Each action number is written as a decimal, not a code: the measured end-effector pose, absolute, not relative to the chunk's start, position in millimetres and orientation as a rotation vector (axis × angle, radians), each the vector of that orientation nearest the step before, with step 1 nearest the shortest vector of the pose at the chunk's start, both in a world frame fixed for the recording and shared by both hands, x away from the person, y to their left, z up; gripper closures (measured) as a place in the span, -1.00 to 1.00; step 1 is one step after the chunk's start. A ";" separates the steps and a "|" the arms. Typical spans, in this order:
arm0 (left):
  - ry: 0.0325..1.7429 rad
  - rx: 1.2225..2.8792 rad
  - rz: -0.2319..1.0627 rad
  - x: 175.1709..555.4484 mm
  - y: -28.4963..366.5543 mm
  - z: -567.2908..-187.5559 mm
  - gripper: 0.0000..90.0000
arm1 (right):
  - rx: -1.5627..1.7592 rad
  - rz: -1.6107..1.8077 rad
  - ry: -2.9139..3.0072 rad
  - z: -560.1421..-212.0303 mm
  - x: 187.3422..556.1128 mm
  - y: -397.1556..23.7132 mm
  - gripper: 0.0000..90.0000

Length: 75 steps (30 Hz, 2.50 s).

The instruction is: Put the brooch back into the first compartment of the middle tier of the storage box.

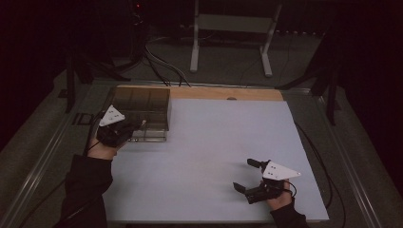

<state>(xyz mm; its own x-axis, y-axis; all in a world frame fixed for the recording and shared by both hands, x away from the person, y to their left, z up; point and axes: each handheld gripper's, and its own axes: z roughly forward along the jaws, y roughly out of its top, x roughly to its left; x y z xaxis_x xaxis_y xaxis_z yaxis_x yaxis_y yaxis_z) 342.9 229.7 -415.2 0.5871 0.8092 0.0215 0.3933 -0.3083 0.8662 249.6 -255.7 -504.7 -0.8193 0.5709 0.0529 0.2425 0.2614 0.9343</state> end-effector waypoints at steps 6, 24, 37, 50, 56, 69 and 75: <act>1.007 1.896 0.603 344.9 243.1 -415.7 0.94 | 0.749 1.577 2.242 -504.8 249.7 -255.6 -1.00; 1.180 1.844 0.654 353.9 280.8 -430.8 0.94 | 0.748 1.575 2.244 -504.8 249.9 -255.4 -1.00; 1.265 1.848 0.656 359.7 295.5 -446.3 0.94 | 0.750 1.577 2.244 -504.9 249.9 -255.7 -1.00; 1.313 1.870 0.646 364.7 300.0 -457.6 0.94 | 0.748 1.574 2.245 -504.8 249.6 -255.6 -1.00; 1.332 1.882 0.643 367.6 300.5 -464.8 0.94 | 0.749 1.581 2.242 -504.5 249.5 -255.8 -1.00; 1.372 1.919 0.650 372.9 295.5 -477.7 0.92 | 0.742 1.571 2.246 -504.7 249.5 -255.3 -1.00; 1.372 1.898 0.670 372.0 294.3 -474.6 0.92 | 0.745 1.571 2.245 -504.7 249.5 -255.8 -1.00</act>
<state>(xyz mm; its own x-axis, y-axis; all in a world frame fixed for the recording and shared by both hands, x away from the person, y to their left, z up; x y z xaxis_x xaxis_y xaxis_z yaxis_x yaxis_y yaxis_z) 372.0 294.3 -474.6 0.3079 0.9513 0.0123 0.5948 -0.2026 0.7779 249.5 -255.8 -504.7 -0.8199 0.5704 0.0486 0.2411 0.2671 0.9330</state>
